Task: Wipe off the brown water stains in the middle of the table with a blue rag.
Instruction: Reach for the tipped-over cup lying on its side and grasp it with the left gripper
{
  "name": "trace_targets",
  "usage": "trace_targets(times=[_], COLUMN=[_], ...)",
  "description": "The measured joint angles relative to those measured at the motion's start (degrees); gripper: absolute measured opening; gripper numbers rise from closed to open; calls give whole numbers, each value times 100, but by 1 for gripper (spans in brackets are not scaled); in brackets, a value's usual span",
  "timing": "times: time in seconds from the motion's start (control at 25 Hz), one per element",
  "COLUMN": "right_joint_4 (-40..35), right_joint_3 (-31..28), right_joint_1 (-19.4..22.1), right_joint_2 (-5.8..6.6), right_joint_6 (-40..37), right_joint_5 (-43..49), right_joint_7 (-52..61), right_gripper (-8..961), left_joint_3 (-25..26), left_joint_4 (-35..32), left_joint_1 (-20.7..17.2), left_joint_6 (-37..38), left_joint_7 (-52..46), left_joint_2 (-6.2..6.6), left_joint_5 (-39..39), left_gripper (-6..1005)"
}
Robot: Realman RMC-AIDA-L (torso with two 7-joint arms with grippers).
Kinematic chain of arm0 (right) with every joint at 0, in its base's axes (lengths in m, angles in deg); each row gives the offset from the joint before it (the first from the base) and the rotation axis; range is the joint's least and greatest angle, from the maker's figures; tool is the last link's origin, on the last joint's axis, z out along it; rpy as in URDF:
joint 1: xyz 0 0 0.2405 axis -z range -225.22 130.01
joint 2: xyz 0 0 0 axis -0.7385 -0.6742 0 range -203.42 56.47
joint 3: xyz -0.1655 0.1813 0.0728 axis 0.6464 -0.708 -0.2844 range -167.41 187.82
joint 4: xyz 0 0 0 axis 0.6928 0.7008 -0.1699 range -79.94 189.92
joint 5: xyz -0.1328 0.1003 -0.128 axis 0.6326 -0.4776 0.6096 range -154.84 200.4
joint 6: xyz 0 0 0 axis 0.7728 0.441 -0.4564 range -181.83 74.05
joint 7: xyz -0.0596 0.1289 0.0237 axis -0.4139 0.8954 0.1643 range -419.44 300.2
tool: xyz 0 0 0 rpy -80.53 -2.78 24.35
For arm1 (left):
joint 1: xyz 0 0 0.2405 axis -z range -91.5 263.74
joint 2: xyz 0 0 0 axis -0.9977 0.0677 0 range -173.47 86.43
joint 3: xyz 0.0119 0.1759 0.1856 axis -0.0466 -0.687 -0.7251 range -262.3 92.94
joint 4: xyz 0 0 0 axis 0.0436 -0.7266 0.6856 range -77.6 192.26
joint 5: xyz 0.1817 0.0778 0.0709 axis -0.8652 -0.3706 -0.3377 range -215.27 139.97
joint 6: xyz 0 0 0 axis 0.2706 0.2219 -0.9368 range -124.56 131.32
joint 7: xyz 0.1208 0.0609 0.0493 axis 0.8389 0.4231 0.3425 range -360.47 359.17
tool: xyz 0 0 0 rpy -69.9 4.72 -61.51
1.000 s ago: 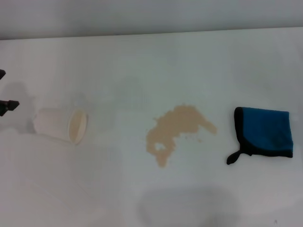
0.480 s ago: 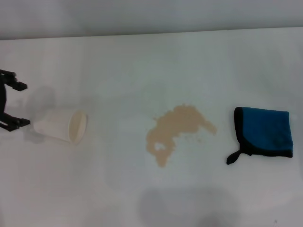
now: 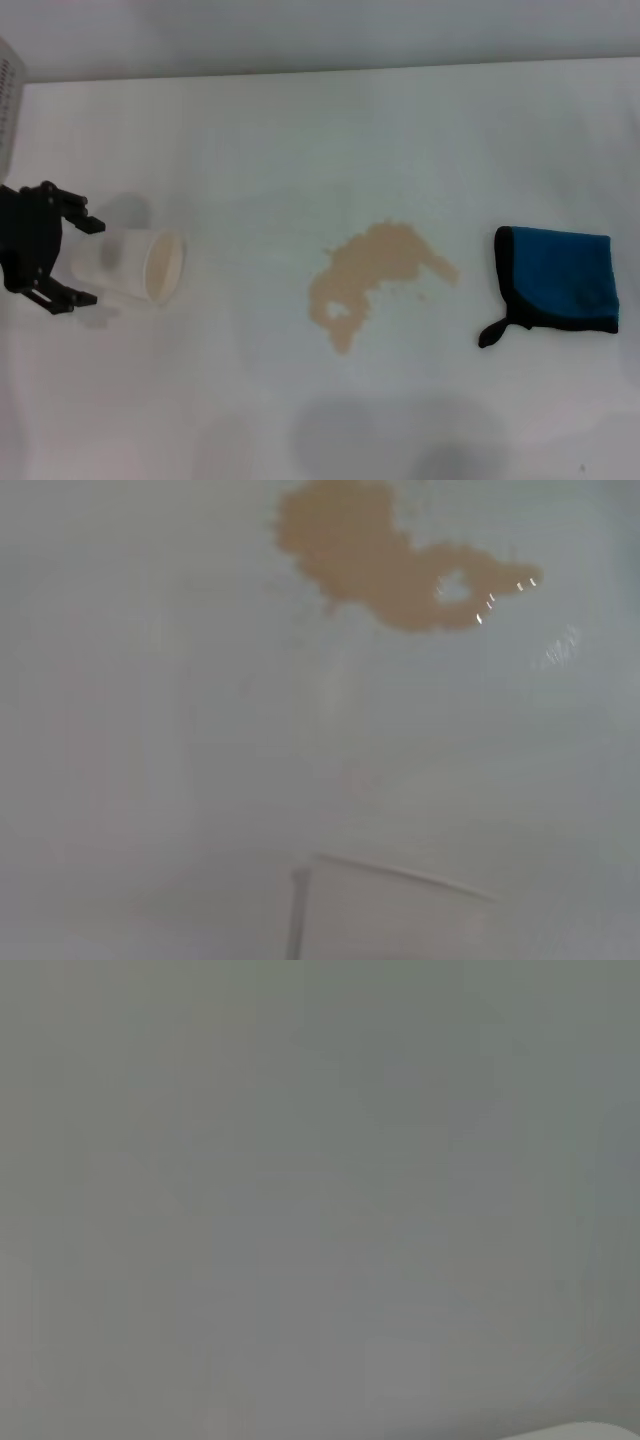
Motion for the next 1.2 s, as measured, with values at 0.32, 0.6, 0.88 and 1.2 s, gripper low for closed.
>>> trace_targets(times=[0.32, 0.6, 0.88, 1.2], right_joint_4=[6, -37, -51, -67], right_joint_3=[119, 185, 402, 541], right_joint_1=[-122, -169, -247, -315], right_joint_2=[3, 20, 25, 38], right_joint_6=[-201, -304, -404, -476], right_joint_5=[36, 40, 40, 39], right_joint_7=[4, 6, 6, 6], right_gripper=[778, 778, 777, 777], left_joint_3=[-204, -210, -249, -237], left_joint_4=[442, 480, 945, 1258], left_joint_1=[124, 234, 327, 349], left_joint_6=[553, 783, 1253, 1757], left_joint_7=[219, 224, 343, 405], left_joint_2=[-77, -111, -205, -294], left_joint_5=[-65, -168, -336, -357], left_gripper=[876, 876, 875, 875])
